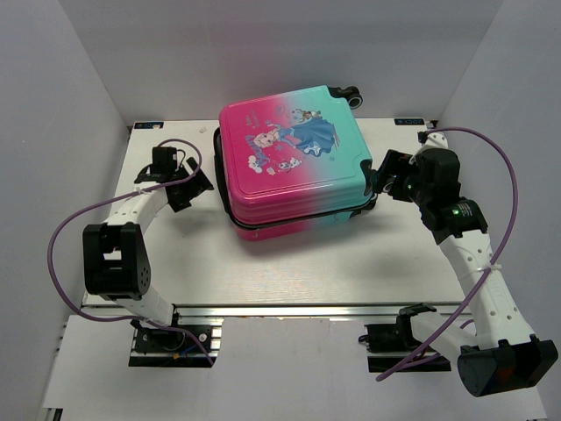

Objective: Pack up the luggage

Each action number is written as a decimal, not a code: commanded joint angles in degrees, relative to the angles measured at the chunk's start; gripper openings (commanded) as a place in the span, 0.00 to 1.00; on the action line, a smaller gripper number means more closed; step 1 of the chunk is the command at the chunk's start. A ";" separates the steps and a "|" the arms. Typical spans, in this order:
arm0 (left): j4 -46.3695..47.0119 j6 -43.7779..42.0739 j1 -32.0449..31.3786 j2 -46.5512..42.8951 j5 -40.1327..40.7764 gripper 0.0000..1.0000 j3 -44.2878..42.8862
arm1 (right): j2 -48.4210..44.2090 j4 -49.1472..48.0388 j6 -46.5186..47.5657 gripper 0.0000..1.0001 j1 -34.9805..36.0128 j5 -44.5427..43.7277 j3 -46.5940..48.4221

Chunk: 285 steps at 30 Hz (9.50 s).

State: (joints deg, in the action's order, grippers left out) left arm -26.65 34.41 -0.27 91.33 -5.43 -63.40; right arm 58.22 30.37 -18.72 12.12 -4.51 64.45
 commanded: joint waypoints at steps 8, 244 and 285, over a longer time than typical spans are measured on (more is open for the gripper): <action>7.84 -3.74 -1.31 4.21 -9.42 0.97 1.08 | -1.00 0.83 0.97 0.89 0.10 -1.29 -2.39; -3.84 -27.99 9.41 59.84 -15.92 0.00 -64.48 | 42.59 -60.07 27.69 0.89 -4.12 49.85 -9.07; -2.35 -31.51 9.94 58.70 -17.33 0.00 -56.93 | 45.15 -91.89 2.64 0.00 -1.75 26.89 -15.05</action>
State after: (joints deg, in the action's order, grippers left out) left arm -28.60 10.33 7.70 144.59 -33.61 -124.40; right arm 107.15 -54.57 -14.87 10.94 38.28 47.11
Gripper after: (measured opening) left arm 0.272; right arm 0.023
